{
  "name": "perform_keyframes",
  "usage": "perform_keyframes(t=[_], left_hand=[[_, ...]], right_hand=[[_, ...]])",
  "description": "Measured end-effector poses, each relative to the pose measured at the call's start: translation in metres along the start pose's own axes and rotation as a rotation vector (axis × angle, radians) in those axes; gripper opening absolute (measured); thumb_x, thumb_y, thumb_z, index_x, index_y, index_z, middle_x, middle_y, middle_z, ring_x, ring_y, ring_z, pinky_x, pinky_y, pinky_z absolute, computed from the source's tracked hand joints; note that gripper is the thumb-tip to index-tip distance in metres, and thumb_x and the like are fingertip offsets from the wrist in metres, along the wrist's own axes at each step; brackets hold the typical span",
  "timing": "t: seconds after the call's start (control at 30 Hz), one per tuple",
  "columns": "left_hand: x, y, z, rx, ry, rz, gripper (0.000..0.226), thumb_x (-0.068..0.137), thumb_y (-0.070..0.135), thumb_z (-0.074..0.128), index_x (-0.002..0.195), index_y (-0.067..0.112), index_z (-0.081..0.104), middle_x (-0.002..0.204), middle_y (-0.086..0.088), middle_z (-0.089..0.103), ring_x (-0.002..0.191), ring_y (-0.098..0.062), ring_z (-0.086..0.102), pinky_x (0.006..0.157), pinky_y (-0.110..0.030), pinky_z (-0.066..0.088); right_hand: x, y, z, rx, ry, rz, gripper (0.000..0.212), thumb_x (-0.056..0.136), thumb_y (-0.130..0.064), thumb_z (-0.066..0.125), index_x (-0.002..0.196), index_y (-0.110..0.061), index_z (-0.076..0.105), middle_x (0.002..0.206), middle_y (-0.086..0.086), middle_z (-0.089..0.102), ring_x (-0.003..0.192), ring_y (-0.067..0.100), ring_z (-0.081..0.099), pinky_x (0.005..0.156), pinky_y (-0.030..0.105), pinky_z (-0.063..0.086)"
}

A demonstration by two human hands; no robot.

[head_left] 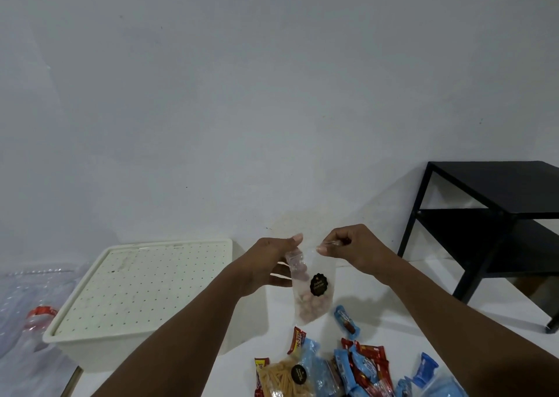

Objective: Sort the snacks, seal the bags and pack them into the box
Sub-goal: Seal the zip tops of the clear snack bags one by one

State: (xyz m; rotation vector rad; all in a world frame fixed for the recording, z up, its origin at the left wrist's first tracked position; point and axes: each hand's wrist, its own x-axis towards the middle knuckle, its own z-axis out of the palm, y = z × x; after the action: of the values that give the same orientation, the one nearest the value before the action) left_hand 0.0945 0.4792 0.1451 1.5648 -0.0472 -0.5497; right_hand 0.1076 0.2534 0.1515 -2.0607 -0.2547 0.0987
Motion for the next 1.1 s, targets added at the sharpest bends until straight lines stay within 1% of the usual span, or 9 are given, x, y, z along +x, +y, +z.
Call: perform_keyframes(t=[0.17, 0.23, 0.37, 0.43, 0.5, 0.67, 0.77, 0.87, 1.1], left_hand=[[0.003, -0.006, 0.002, 0.040, -0.001, 0.061, 0.029, 0.096, 0.038, 0.064, 0.083, 0.012, 0.063, 0.095, -0.016, 0.073, 0.101, -0.037, 0.073, 0.078, -0.037, 0.055], [0.006, -0.007, 0.003, 0.070, 0.034, 0.091, 0.032, 0.095, 0.042, 0.063, 0.085, 0.012, 0.063, 0.097, -0.015, 0.074, 0.099, -0.035, 0.074, 0.079, -0.036, 0.056], [0.013, -0.013, 0.005, 0.184, 0.109, 0.143, 0.042, 0.085, 0.050, 0.072, 0.092, 0.009, 0.068, 0.095, -0.004, 0.078, 0.090, -0.018, 0.074, 0.078, -0.029, 0.054], [0.021, -0.021, 0.005, 0.251, 0.168, 0.227, 0.026, 0.085, 0.034, 0.078, 0.090, 0.010, 0.068, 0.086, 0.000, 0.075, 0.079, -0.011, 0.068, 0.071, -0.023, 0.052], [0.033, -0.031, 0.008, 0.278, 0.287, 0.327, 0.007, 0.089, 0.016, 0.073, 0.086, 0.012, 0.069, 0.081, -0.001, 0.075, 0.074, -0.017, 0.070, 0.073, -0.032, 0.058], [0.057, -0.038, 0.030, 0.228, 0.515, 0.387, 0.021, 0.091, 0.002, 0.057, 0.088, 0.023, 0.060, 0.075, -0.003, 0.074, 0.061, -0.019, 0.071, 0.059, -0.034, 0.055], [0.076, -0.044, 0.038, 0.180, 0.546, 0.402, 0.024, 0.093, 0.003, 0.058, 0.087, 0.024, 0.050, 0.079, -0.007, 0.073, 0.057, -0.016, 0.069, 0.053, -0.031, 0.053], [0.099, -0.053, 0.041, 0.209, 0.557, 0.378, 0.018, 0.094, 0.009, 0.065, 0.084, 0.021, 0.056, 0.081, -0.004, 0.073, 0.060, -0.014, 0.072, 0.055, -0.027, 0.056], [0.175, -0.084, 0.028, 0.323, 0.577, 0.251, 0.017, 0.088, 0.017, 0.071, 0.076, 0.028, 0.066, 0.074, 0.006, 0.073, 0.063, -0.015, 0.073, 0.070, -0.045, 0.062]], right_hand=[[0.003, -0.002, 0.005, -0.081, 0.080, -0.009, 0.014, 0.077, -0.037, 0.082, 0.080, -0.024, 0.078, 0.061, -0.005, 0.033, 0.053, 0.005, 0.030, 0.051, 0.015, 0.028], [0.003, 0.001, 0.006, -0.114, 0.107, -0.013, 0.013, 0.079, -0.038, 0.081, 0.082, -0.025, 0.077, 0.064, -0.001, 0.040, 0.056, 0.005, 0.036, 0.055, 0.017, 0.033], [0.006, 0.014, 0.008, -0.129, 0.148, 0.006, 0.012, 0.082, -0.040, 0.077, 0.085, -0.028, 0.075, 0.096, 0.002, 0.063, 0.083, 0.016, 0.060, 0.070, 0.033, 0.054], [0.006, 0.021, 0.007, -0.078, 0.182, 0.036, 0.011, 0.084, -0.035, 0.076, 0.086, -0.024, 0.075, 0.098, -0.001, 0.065, 0.088, 0.020, 0.064, 0.074, 0.039, 0.057], [0.005, 0.029, 0.005, -0.003, 0.203, 0.071, 0.010, 0.087, -0.031, 0.074, 0.086, -0.022, 0.075, 0.095, 0.000, 0.069, 0.088, 0.023, 0.066, 0.073, 0.039, 0.058], [0.011, 0.050, -0.001, 0.187, 0.177, 0.167, 0.010, 0.092, -0.009, 0.066, 0.096, -0.017, 0.070, 0.099, 0.011, 0.070, 0.087, 0.020, 0.067, 0.069, 0.033, 0.058], [0.020, 0.066, -0.004, 0.284, 0.215, 0.204, 0.026, 0.090, 0.005, 0.061, 0.106, -0.015, 0.063, 0.102, 0.020, 0.067, 0.086, 0.023, 0.068, 0.068, 0.034, 0.058], [0.037, 0.086, -0.007, 0.330, 0.259, 0.243, 0.023, 0.090, 0.008, 0.059, 0.102, -0.011, 0.060, 0.100, 0.021, 0.066, 0.088, 0.026, 0.068, 0.071, 0.038, 0.057], [0.098, 0.152, -0.009, 0.318, 0.233, 0.353, 0.018, 0.088, 0.007, 0.061, 0.088, -0.011, 0.062, 0.089, 0.012, 0.069, 0.085, 0.025, 0.067, 0.073, 0.038, 0.056]])
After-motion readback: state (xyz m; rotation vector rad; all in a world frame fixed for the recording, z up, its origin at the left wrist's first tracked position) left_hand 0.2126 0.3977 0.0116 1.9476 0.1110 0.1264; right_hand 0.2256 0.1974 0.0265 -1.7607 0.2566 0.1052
